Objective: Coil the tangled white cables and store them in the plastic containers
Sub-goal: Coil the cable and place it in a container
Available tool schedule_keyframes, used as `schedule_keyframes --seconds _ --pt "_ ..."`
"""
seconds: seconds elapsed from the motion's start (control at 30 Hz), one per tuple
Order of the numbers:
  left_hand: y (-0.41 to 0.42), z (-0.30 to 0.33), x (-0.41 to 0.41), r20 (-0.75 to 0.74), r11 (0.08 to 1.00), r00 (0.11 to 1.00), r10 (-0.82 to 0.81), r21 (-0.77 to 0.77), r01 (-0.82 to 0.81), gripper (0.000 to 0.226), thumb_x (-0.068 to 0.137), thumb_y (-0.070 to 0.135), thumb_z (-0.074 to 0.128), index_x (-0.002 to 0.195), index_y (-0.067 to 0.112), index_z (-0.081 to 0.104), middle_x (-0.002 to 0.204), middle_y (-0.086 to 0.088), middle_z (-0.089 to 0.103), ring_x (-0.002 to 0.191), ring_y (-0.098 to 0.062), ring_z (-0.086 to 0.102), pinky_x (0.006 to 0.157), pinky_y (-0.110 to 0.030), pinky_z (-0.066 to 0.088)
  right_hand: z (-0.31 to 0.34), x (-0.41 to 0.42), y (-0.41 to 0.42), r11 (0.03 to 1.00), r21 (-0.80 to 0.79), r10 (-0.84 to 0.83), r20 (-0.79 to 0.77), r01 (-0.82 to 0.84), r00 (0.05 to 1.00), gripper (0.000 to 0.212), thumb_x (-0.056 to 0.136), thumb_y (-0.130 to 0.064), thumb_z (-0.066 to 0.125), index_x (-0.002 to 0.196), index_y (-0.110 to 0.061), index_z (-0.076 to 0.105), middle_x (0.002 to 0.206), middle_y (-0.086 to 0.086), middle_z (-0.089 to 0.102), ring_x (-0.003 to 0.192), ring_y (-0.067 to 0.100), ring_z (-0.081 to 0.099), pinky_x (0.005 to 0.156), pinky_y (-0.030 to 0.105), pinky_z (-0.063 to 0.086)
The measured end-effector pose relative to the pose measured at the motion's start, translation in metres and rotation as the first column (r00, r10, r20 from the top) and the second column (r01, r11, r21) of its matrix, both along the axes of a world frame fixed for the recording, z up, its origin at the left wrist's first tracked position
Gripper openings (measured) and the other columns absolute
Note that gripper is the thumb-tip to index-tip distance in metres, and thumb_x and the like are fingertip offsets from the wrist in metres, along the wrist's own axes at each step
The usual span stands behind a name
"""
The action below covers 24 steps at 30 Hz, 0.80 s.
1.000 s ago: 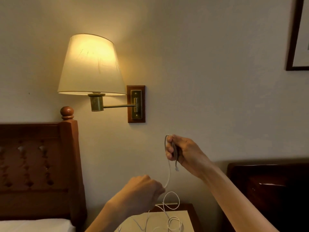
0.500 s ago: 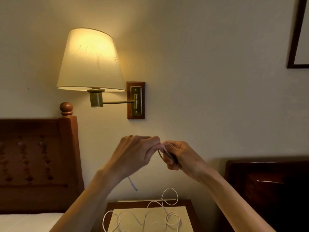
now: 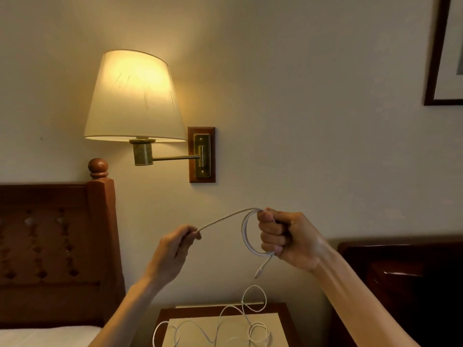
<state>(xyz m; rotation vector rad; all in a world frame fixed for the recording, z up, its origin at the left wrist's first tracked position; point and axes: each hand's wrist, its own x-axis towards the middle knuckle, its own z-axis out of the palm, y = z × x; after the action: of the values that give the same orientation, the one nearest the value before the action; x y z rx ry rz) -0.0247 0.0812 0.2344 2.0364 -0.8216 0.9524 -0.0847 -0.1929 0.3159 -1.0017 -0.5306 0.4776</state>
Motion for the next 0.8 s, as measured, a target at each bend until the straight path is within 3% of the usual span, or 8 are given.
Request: schedule_keyframes --seconds 0.13,0.27,0.33,0.47,0.53,0.63,0.73,0.8 --pt "-0.002 -0.02 -0.01 -0.067 0.981 0.979 0.193 0.048 -0.19 0.016 0.099 0.016 0.052 0.09 0.027 0.06 0.07 0.014 0.056 0.06 -0.003 0.054 0.053 -0.016 0.042 -0.001 0.005 0.0 0.999 -0.005 -0.044 -0.01 0.044 0.999 0.03 0.098 -0.023 0.034 0.072 -0.016 0.048 0.059 -0.006 0.015 0.047 0.009 0.011 0.045 0.023 0.018" --pt "-0.03 -0.004 -0.039 -0.307 0.817 0.826 0.472 0.504 -0.279 0.022 0.1 0.028 0.045 0.081 0.032 0.055 0.087 0.013 0.063 0.082 -0.006 0.06 0.076 -0.028 0.052 -0.002 0.007 0.004 0.988 -0.06 -0.139 0.032 0.141 0.99 0.032 0.102 -0.025 0.032 0.076 -0.014 0.046 0.058 -0.005 0.022 0.047 0.009 0.021 0.049 0.024 0.023" --pt "-0.047 0.008 -0.054 -0.416 0.804 0.786 0.458 0.571 -0.166 0.024 0.101 0.031 0.046 0.079 0.031 0.057 0.087 0.012 0.064 0.084 -0.007 0.061 0.078 -0.023 0.05 0.0 0.006 0.006 0.974 -0.104 -0.196 0.069 0.202 0.978 0.034 0.104 -0.024 0.03 0.076 -0.014 0.046 0.06 -0.003 0.026 0.05 0.011 0.026 0.052 0.025 0.027" --pt "-0.058 0.032 -0.077 -0.578 0.851 0.724 0.377 0.525 -0.024 0.038 0.096 0.053 0.043 0.105 0.023 0.064 0.098 0.008 0.064 0.095 -0.01 0.059 0.079 -0.019 0.043 0.004 0.0 0.006 0.927 -0.234 -0.247 0.211 0.294 0.946 0.038 0.106 -0.024 0.027 0.075 -0.015 0.046 0.059 -0.003 0.025 0.053 0.012 0.019 0.054 0.027 0.019" --pt "-0.045 0.046 -0.077 -0.574 0.856 0.704 0.418 0.509 -0.094 0.08 0.079 0.075 0.049 0.14 0.024 0.042 0.136 0.006 0.051 0.12 -0.011 0.049 0.098 -0.026 0.04 0.007 -0.001 0.004 0.867 -0.355 -0.233 0.333 0.35 0.914 0.039 0.107 -0.025 0.026 0.075 -0.015 0.047 0.056 -0.005 0.027 0.051 0.012 0.02 0.051 0.024 0.021" --pt "-0.029 0.074 -0.079 -0.644 0.98 0.758 0.107 0.199 0.03 0.135 0.043 0.095 0.056 0.153 0.027 0.016 0.15 0.015 0.032 0.135 -0.008 0.035 0.109 -0.03 0.035 0.013 -0.003 0.001 0.75 -0.524 -0.146 0.464 0.403 0.874 0.039 0.107 -0.026 0.027 0.076 -0.014 0.049 0.055 -0.006 0.032 0.05 0.01 0.025 0.048 0.021 0.026" --pt "-0.036 0.084 -0.076 -0.574 0.973 0.788 -0.221 -0.076 0.217 0.101 0.066 0.084 0.053 0.148 0.03 0.032 0.142 0.023 0.042 0.13 0.007 0.038 0.111 -0.025 0.034 0.019 -0.005 0.004 0.684 -0.622 -0.026 0.502 0.382 0.864 0.037 0.106 -0.026 0.03 0.079 -0.013 0.052 0.057 -0.006 0.038 0.049 0.008 0.031 0.048 0.019 0.031" --pt "-0.052 0.078 -0.075 -0.529 0.967 0.823 -0.21 0.011 0.254 0.063 0.085 0.064 0.047 0.137 0.027 0.047 0.125 0.024 0.055 0.118 0.009 0.049 0.104 -0.021 0.041 0.021 -0.007 0.007 0.68 -0.64 0.021 0.505 0.358 0.863 0.036 0.106 -0.025 0.031 0.08 -0.013 0.053 0.057 -0.005 0.038 0.049 0.007 0.032 0.048 0.018 0.031"
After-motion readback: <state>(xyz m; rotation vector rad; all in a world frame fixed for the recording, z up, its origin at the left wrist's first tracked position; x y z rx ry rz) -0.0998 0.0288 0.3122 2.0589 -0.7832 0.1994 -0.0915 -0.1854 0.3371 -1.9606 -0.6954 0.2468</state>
